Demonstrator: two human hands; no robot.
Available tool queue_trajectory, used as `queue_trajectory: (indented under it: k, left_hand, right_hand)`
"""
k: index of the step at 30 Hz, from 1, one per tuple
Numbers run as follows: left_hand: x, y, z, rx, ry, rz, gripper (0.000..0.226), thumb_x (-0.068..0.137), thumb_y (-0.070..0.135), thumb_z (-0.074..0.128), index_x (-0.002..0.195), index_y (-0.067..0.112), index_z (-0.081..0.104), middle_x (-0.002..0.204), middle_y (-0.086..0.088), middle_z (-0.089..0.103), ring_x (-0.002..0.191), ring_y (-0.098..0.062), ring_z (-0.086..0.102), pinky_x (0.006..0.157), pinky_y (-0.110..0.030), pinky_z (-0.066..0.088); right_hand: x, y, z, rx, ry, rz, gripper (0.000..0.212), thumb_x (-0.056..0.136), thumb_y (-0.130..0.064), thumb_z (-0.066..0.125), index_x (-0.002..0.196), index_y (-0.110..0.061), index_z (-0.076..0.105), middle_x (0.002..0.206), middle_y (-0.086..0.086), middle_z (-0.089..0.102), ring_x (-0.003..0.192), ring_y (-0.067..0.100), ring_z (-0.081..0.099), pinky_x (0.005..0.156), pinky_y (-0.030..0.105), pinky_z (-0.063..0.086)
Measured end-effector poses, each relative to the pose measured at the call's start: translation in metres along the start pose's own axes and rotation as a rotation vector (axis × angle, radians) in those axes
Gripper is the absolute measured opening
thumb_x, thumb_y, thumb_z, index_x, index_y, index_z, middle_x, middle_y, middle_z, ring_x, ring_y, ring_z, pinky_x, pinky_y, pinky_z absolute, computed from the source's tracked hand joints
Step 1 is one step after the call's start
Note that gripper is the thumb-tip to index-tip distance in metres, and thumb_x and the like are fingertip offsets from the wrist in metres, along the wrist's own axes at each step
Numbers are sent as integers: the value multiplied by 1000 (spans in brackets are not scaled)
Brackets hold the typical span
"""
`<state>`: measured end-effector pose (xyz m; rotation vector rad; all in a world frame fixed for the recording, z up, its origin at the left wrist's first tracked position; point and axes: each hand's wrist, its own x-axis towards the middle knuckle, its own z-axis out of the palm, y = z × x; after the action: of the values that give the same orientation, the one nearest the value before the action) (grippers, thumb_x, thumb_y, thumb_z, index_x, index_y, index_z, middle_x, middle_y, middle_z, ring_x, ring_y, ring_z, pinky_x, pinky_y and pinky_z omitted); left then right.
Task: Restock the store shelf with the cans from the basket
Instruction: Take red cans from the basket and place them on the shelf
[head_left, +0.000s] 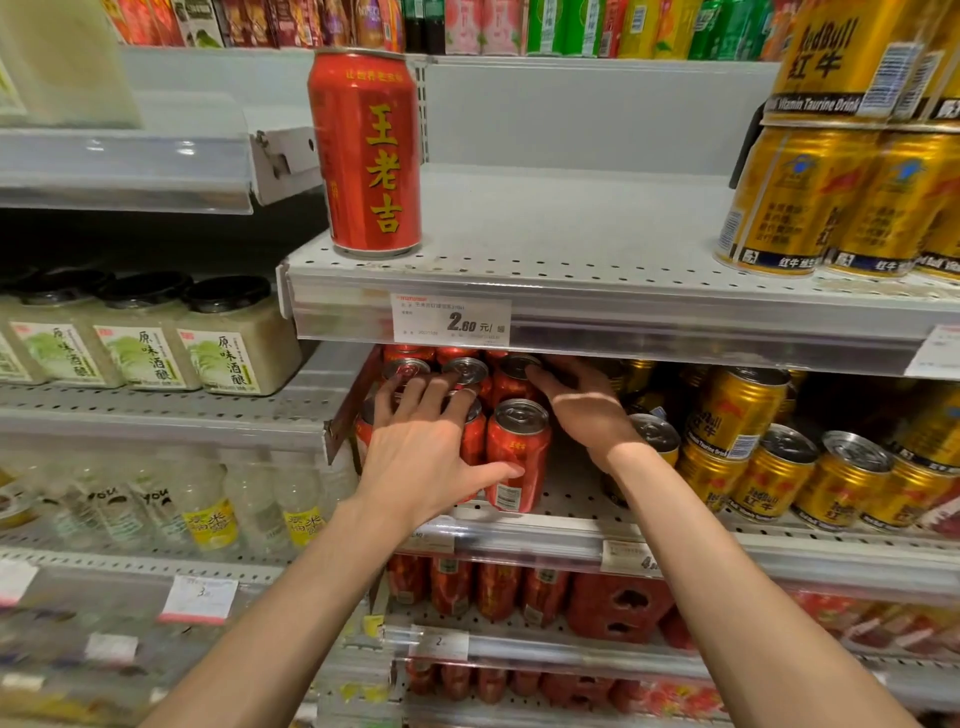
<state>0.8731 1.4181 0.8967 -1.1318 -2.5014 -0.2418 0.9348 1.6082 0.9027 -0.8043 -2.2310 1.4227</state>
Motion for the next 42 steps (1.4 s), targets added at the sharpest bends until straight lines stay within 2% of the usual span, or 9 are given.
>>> queue_trajectory:
  k: [7,16,21,25,30,34,37,40,42]
  left_hand:
    - [0,2,3,8,9,7,100,69,92,43,138,21,59,137,-4,60,130,-27,52,118,-51,29]
    - [-2,0,1,-12,-20,-8,94,74,87,47,141,22,56,141,-4,58,133,-27,51,118,-50,28]
    - [-5,-8,-6,-152,-7,-30,69,85,69,57,135,22,59,141,-3,56,134,-27,48,111,-47,36]
    - [-12,-14,-7,-183,25,-58,58,83,57,59,127,19,66,134,-2,62,125,-31,55,103,-49,41]
    - [-11,-15,-8,-263,-19,-86,57,88,55,62,134,22,61,141,1,55,133,-25,47,114,-47,31]
    - [-15,-18,-18,-416,38,-48,49,89,50,65,130,23,65,135,1,62,129,-23,52,111,-43,38]
    - [-27,-15,-30,-579,136,-47,39,92,43,67,124,21,66,123,2,67,118,-19,58,103,-37,45]
    - [-49,-3,-38,-841,182,-73,27,92,32,71,117,23,67,112,10,67,106,-9,62,94,-28,48]
    - [-68,9,-39,-1054,123,-118,21,92,26,71,113,24,68,105,11,70,97,-7,66,87,-23,53]
  right_hand:
    - [9,5,4,140,-97,25,48,92,-42,69,136,-26,62,133,1,67,118,22,64,109,47,48]
    - [-10,6,2,117,-53,24,52,98,-48,60,147,-33,52,142,-3,58,129,23,56,100,34,44]
    - [-41,21,-1,181,-81,-25,57,97,-46,63,150,-30,47,146,-3,57,127,15,57,104,31,48]
    - [-56,26,3,217,-85,-4,60,97,-50,61,152,-37,41,146,-7,53,120,9,56,93,23,46]
    - [-62,22,5,176,-70,7,61,97,-57,56,152,-41,38,149,-7,51,126,13,54,97,27,45]
    - [-81,19,-4,169,-22,-63,59,98,-44,63,151,-26,44,138,-11,57,119,2,57,92,14,48]
    - [-111,24,-14,176,78,-82,50,96,-38,67,141,-22,54,132,-7,65,119,5,62,103,31,53]
    - [-154,35,-27,268,170,-47,29,98,-28,67,125,-21,63,111,3,73,104,16,72,92,37,60]
    - [-189,49,-36,311,249,12,20,97,-23,68,117,-20,67,102,8,76,94,19,74,85,36,60]
